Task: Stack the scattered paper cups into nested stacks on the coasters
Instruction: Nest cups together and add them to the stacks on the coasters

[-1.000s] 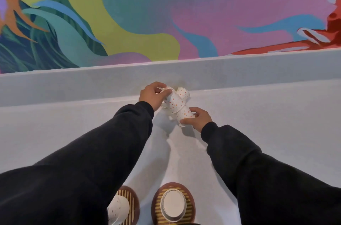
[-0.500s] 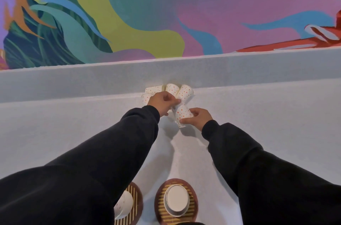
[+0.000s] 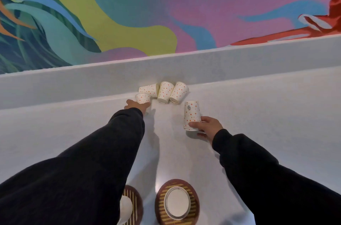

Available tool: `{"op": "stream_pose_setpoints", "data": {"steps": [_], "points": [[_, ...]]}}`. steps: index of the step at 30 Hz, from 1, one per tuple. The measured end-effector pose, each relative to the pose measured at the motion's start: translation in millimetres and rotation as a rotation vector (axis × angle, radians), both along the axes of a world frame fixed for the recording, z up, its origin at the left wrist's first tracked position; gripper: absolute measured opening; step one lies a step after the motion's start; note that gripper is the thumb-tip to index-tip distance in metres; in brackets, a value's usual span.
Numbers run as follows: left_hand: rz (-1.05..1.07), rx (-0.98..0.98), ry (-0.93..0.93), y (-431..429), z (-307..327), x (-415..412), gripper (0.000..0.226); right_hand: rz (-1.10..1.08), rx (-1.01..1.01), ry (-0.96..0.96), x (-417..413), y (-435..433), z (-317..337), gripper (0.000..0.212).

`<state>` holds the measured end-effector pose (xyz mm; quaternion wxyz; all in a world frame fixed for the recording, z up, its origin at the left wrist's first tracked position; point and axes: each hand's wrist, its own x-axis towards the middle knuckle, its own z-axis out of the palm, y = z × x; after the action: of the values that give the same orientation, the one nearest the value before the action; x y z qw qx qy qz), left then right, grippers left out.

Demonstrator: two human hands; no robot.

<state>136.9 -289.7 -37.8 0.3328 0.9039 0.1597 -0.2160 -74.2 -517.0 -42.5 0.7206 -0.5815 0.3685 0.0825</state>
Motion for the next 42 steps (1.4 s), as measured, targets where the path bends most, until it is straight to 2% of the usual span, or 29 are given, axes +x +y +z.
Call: {"op": "stream_pose_setpoints", "data": {"steps": [4, 9, 11, 16, 19, 22, 30, 34, 36, 38, 40, 42], "points": [[-0.036, -0.009, 0.068, -6.3, -1.5, 2.4, 0.095, 0.014, 0.013, -0.006, -4.8, 4.7, -2.7, 0.058], [-0.061, 0.042, 0.044, 3.9, 19.3, -7.5, 0.1, 0.035, -0.058, -0.008, -0.6, 7.6, -3.1, 0.074], [-0.058, -0.007, -0.02, 9.7, 36.8, -9.6, 0.089, 0.046, -0.106, -0.024, 4.4, 9.6, 2.9, 0.072], [-0.127, -0.368, -0.105, 15.7, 97.0, -10.2, 0.043, 0.092, -0.178, -0.056, 17.3, 18.2, 20.4, 0.063], [-0.308, -0.391, -0.068, 13.7, 128.3, -18.0, 0.034, 0.124, -0.215, -0.103, 23.5, 25.3, 26.0, 0.066], [-0.453, -0.339, -0.047, 13.6, 143.5, -23.6, 0.038, 0.157, -0.244, -0.166, 28.3, 35.0, 33.2, 0.07], [-0.58, -0.318, -0.021, 26.0, 160.0, -48.9, 0.036, 0.209, -0.331, -0.321, 30.0, 67.5, 71.0, 0.07], [-0.681, -0.36, -0.084, 42.6, 187.9, -70.6, 0.04, 0.245, -0.19, -0.368, 21.7, 94.8, 108.7, 0.066], [-0.719, -0.403, -0.164, 55.0, 212.9, -83.4, 0.04, 0.283, -0.14, -0.411, 12.6, 112.1, 136.1, 0.056], [-0.732, -0.465, -0.236, 71.7, 240.8, -100.9, 0.048, 0.324, -0.108, -0.461, -0.9, 132.1, 165.8, 0.053], [-0.751, -0.501, -0.271, 90.8, 265.4, -122.5, 0.064, 0.385, -0.084, -0.494, -17.0, 150.5, 192.9, 0.065], [-0.826, -0.472, -0.297, 115.8, 282.4, -146.5, 0.07, 0.48, -0.166, -0.532, -33.9, 170.7, 210.9, 0.069]]}}
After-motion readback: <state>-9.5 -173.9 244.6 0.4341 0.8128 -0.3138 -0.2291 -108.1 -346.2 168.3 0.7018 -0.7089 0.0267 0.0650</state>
